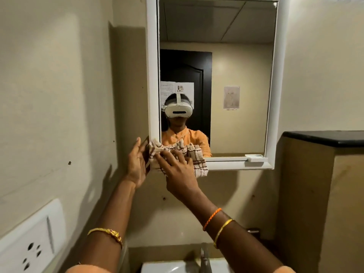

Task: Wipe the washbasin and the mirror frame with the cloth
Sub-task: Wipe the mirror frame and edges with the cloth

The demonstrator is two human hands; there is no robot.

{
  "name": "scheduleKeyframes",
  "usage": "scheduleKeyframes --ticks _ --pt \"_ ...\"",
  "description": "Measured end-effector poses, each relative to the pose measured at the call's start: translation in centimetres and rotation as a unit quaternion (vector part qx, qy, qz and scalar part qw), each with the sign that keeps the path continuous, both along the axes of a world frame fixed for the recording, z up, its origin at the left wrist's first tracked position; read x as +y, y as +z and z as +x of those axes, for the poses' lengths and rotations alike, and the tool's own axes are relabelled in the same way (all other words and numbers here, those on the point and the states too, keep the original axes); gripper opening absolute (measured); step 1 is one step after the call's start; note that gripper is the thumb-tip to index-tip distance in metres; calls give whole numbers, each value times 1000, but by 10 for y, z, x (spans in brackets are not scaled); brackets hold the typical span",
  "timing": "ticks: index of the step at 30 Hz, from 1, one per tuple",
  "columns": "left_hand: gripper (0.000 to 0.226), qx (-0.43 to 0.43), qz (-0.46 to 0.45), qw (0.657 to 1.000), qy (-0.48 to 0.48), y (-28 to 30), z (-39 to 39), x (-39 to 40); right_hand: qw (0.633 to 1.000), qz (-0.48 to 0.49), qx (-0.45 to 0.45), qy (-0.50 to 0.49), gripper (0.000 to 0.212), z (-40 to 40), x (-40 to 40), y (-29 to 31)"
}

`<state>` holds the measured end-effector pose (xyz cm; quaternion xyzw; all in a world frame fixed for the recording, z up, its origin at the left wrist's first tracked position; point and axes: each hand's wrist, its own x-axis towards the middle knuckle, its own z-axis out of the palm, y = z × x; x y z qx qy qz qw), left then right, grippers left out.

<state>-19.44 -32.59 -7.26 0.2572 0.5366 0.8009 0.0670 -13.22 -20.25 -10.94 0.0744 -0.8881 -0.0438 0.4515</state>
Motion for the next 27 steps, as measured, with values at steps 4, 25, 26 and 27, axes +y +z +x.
scheduleKeyframes --ticks 4,25,26,27 --pt "49 32 -20 999 22 -2 8 6 997 57 -54 -24 71 16 3 -5" --pt "57 -126 -76 971 -190 -42 137 57 488 -808 -129 303 41 132 80 17" --pt "51 -136 -63 966 -209 -41 137 64 487 -812 -133 293 50 138 83 17" --pt "44 -137 -71 963 -220 -42 137 72 495 -811 -142 279 60 145 89 16"
